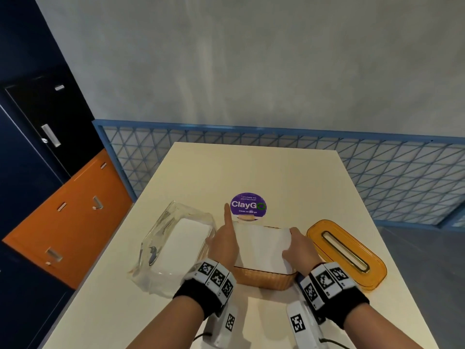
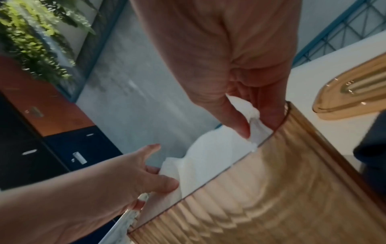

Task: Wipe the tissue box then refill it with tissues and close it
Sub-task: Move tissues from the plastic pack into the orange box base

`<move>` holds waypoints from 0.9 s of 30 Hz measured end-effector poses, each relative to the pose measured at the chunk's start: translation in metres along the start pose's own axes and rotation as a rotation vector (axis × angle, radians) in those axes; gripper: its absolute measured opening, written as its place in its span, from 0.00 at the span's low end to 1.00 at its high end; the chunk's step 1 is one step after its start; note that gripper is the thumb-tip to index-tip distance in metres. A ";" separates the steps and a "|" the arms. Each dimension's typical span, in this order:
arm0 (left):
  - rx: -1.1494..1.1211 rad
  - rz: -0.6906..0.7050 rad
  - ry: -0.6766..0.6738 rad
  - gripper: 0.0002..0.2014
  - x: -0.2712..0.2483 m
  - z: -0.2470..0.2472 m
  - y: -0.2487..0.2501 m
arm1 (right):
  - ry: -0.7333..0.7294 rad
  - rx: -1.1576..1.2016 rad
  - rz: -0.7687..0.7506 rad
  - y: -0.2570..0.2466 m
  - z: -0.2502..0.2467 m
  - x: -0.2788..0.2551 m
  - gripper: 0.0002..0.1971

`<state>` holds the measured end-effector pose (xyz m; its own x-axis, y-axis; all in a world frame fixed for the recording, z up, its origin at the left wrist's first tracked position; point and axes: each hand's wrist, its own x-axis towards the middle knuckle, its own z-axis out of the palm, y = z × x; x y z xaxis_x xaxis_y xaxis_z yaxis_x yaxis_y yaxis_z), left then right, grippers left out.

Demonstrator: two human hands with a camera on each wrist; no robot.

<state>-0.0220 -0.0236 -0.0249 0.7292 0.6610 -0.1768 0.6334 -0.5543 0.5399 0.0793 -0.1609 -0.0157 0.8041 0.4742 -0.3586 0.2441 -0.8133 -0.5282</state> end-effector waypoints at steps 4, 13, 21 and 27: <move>0.110 0.025 -0.077 0.40 0.000 0.000 0.002 | -0.005 -0.218 -0.063 -0.008 -0.006 -0.008 0.24; 0.566 0.253 -0.262 0.22 -0.005 0.002 0.007 | -0.165 -0.619 -0.377 -0.015 0.004 -0.011 0.22; 0.451 0.167 -0.331 0.20 0.005 -0.008 -0.002 | -0.268 -0.588 -0.280 -0.002 0.013 0.002 0.30; 0.100 0.156 0.302 0.13 0.011 -0.036 -0.044 | 0.128 -0.253 -0.354 0.011 -0.023 -0.003 0.19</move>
<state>-0.0510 0.0268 -0.0210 0.7196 0.6755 0.1608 0.5530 -0.6975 0.4556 0.0921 -0.1786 -0.0030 0.7039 0.7053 -0.0834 0.6279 -0.6729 -0.3910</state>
